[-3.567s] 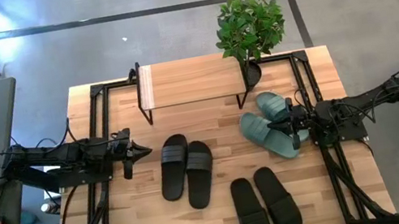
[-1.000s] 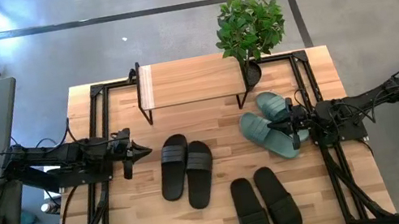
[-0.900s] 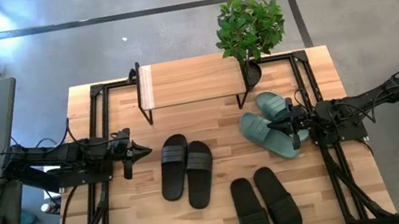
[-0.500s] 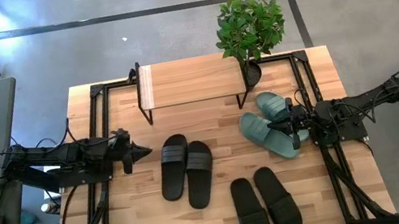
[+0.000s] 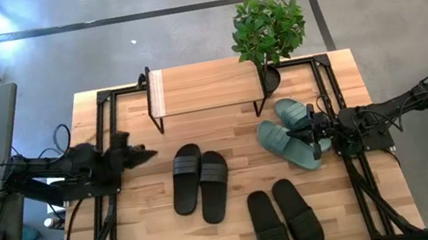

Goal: Pick and place slides into the shelf
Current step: Put the black slipper on the shelf

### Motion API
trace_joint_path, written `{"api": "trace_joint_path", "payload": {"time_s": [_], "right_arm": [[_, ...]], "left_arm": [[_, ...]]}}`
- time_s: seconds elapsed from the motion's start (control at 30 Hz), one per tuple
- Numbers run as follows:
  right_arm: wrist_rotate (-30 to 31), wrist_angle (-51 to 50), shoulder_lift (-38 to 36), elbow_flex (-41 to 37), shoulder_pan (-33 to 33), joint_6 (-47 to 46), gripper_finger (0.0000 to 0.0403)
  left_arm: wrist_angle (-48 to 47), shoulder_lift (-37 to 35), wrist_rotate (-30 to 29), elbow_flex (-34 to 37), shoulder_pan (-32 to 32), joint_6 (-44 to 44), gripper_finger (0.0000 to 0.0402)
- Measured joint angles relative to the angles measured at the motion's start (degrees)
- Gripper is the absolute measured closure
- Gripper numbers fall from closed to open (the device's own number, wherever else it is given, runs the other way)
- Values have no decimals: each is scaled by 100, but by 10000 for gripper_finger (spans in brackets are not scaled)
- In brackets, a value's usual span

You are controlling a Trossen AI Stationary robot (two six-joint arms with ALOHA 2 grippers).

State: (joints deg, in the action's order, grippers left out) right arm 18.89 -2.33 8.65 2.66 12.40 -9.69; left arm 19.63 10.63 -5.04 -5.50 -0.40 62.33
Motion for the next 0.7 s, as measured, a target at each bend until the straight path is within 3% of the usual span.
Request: {"api": "trace_joint_path", "payload": {"time_s": [0.13, 0.23, 0.37, 0.5, 0.7], "right_arm": [[-87, 377, -1, 0, 0, -1173, 403], [-86, 623, -1, 0, 0, -2042, 403], [-86, 728, -1, 0, 0, -2685, 403], [-86, 726, -1, 0, 0, -2757, 403], [4, 726, -1, 0, 0, -2741, 403]], "left_arm": [[1580, -2, 2, -2, 0, -898, 401], [2252, -2, 0, -2, 0, -1310, 401], [2378, 1, 16, -166, 0, -1459, 401], [2329, 188, 551, -546, 0, -1609, 401], [2227, 964, 991, -1694, 2, -2172, 401]]}}
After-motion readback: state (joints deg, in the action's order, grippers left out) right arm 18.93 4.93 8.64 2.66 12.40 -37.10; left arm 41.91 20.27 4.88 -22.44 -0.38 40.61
